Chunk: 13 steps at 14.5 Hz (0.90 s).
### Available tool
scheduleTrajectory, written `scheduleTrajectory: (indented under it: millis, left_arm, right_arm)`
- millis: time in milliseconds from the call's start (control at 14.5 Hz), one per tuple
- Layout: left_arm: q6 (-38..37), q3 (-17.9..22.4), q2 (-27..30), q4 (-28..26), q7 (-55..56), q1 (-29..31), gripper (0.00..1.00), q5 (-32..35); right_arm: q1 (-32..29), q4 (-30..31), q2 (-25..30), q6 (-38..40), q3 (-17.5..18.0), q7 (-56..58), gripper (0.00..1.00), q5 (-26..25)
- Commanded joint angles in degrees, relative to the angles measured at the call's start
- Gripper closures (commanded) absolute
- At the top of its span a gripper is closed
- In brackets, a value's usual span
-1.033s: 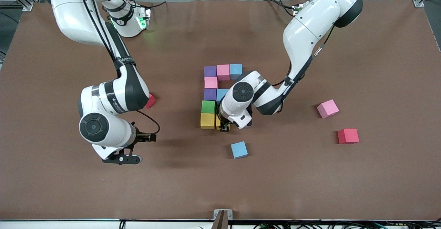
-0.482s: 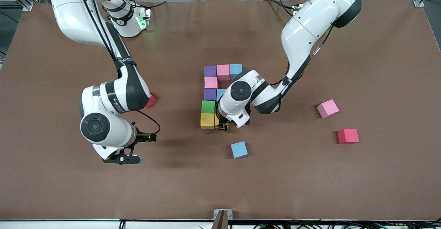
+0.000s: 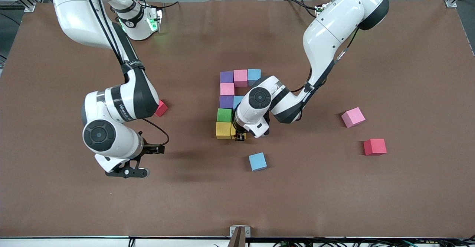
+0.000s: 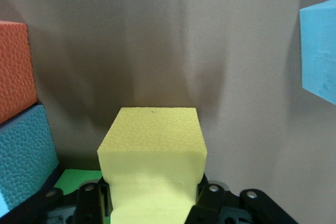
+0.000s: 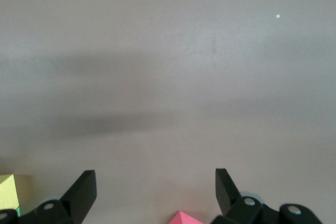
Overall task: Arrange 11 blocks into digit 3
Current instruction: 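Withdraw the right gripper while the left gripper places its yellow cube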
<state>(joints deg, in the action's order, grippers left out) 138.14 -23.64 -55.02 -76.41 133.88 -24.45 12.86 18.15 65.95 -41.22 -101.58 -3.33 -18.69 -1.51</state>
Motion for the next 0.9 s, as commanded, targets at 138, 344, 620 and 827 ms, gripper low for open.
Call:
scheduleTrajectory:
  millis: [138,344,620,827]
  left_arm:
    - [0.7,0.6,-1.0,1.4,-1.3,-0.8,0.85,-0.6]
    - [0.7,0.6,-1.1,1.3,-1.3,-0.8,0.77,-0.6]
    - [0.7,1.0,-1.1,1.3,-2.8,-1.0,0.00,-0.5]
    - [0.7,1.1,-0.7,1.3,-3.9,-1.2,0.00,-0.6]
  right_arm:
    - [-2.9,2.8,5.4,2.4,0.8,1.6,0.00,-0.9]
    - [-5.0,2.8,7.2,5.2,0.9,6.6,0.00,-0.8]
    - [-5.2,2.8,10.8,9.2,0.4,5.9,0.00,-0.9]
    - [-7.2,2.6,13.3,13.6,0.4,6.9,0.00,-0.7]
